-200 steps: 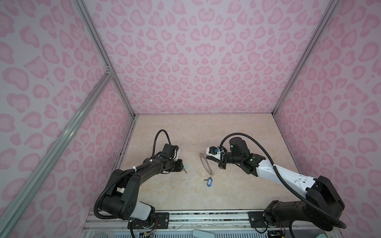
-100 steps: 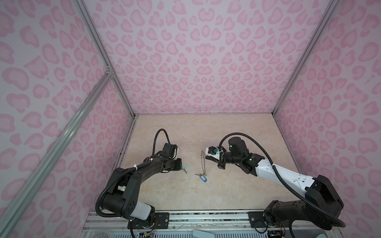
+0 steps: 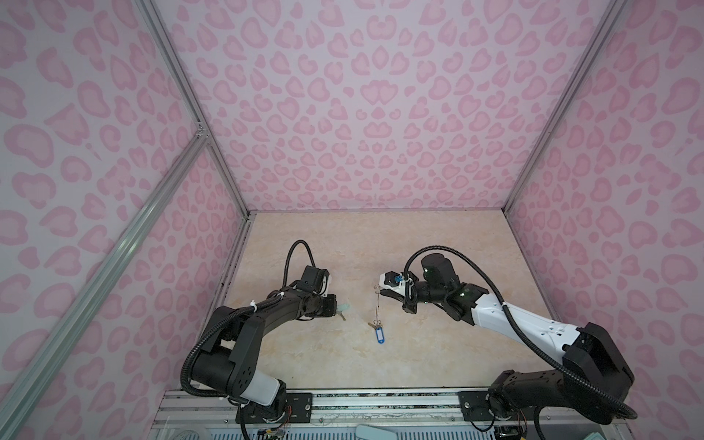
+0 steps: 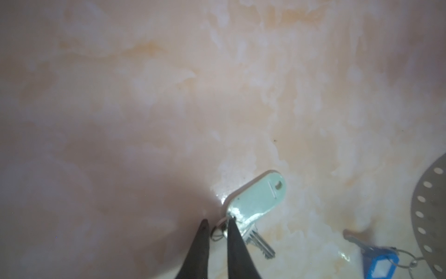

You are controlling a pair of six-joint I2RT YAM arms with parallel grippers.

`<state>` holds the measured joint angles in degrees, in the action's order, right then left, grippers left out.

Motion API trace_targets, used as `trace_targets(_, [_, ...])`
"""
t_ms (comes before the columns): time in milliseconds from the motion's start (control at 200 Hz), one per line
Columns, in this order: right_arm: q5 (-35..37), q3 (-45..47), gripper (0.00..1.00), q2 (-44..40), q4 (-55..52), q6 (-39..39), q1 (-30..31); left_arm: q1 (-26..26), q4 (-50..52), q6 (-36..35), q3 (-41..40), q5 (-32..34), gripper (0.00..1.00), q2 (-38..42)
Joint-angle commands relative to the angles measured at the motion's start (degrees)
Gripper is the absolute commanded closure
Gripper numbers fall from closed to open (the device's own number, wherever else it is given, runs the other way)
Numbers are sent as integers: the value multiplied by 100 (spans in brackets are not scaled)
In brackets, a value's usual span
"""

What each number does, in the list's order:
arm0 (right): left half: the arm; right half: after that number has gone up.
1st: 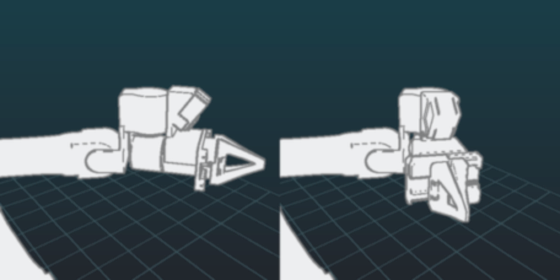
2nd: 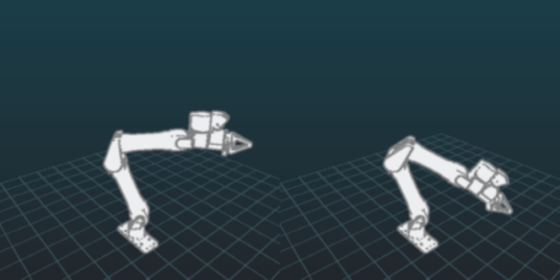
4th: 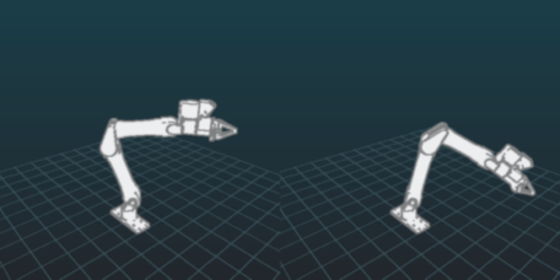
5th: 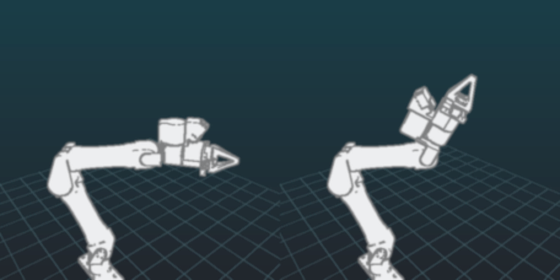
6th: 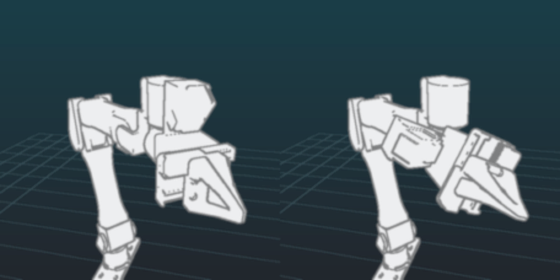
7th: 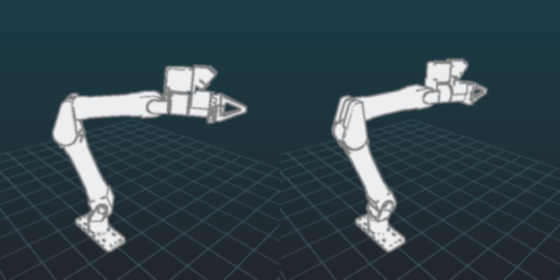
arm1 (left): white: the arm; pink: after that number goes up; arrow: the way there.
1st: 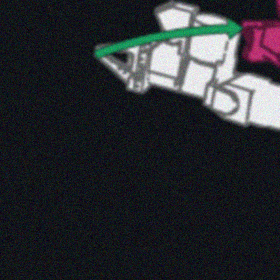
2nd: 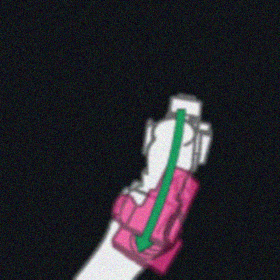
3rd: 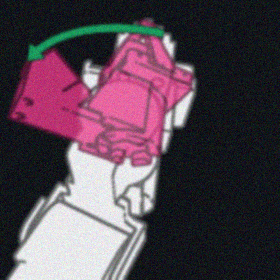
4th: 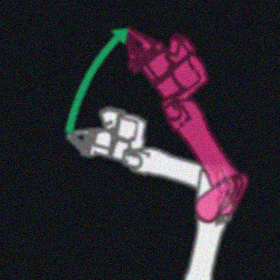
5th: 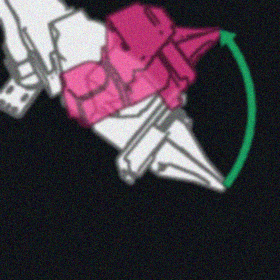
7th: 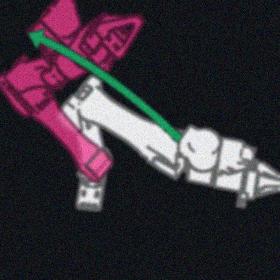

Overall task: Attach keys to a key ring
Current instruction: Pick up the key at the center of the table.

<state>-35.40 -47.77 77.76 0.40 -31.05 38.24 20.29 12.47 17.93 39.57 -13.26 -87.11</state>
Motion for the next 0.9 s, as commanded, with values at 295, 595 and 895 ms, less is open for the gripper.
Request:
trace_targets(295, [31, -13, 100, 58, 96, 6, 39, -8, -138, -141, -64, -245, 92, 143])
trace_targets(595, [58, -31, 100, 76, 100, 5, 69, -4, -209, -253, -116, -488, 97, 642])
trace_targets(895, [310, -272, 100, 186, -71, 444, 39, 1, -321, -619, -125, -844, 96, 1166])
